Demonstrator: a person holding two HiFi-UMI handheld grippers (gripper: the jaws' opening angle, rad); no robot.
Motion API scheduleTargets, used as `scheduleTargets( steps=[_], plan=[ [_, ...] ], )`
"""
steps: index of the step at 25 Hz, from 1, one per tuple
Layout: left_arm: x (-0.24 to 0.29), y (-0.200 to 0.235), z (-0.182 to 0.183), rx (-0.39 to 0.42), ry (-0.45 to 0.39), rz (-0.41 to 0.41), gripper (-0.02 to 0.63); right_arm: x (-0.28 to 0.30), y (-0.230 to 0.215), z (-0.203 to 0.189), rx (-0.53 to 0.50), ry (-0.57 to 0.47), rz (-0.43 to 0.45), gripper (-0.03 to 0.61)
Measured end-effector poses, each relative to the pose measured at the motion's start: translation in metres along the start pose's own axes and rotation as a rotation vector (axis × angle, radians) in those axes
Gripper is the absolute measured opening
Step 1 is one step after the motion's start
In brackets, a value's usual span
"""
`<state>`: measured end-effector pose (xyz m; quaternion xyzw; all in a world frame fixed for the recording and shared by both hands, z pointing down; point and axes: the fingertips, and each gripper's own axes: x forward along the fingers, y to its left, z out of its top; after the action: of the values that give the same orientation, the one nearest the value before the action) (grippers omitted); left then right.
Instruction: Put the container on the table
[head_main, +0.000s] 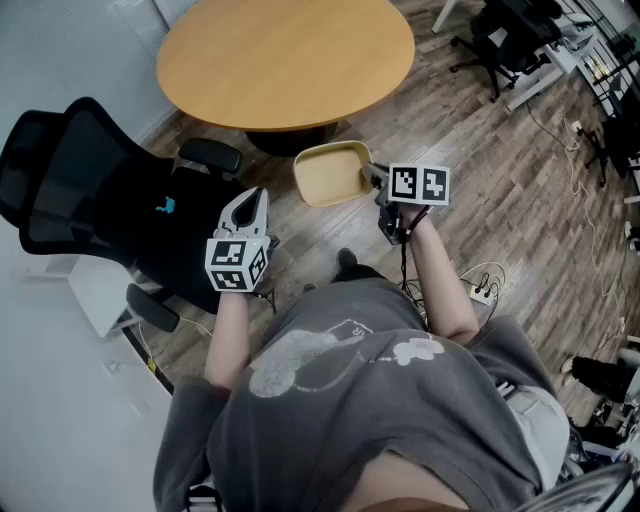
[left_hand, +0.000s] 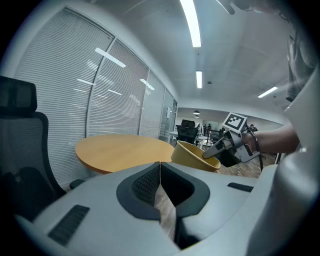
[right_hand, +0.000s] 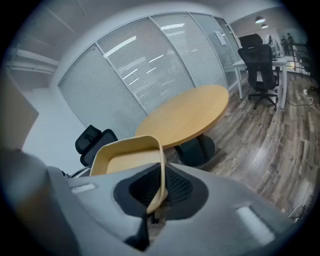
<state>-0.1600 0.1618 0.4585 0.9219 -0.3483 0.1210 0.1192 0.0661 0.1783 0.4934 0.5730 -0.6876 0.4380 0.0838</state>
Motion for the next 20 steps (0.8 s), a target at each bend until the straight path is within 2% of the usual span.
scheduleTargets(
  steps=[14,20],
  plan=[
    [-0.013,0.004,-0.001,-0.006,-0.015,-0.009,-0.002,-0.002,0.013,-0.008,0.006,-0.009,0.0,0.018],
    [-0.028,0.011,-0.011,-0.017,-0.018,-0.017,-0.002,0.002,0.018,-0.021,0.042,-0.017,-0.007,0.018]
  ],
)
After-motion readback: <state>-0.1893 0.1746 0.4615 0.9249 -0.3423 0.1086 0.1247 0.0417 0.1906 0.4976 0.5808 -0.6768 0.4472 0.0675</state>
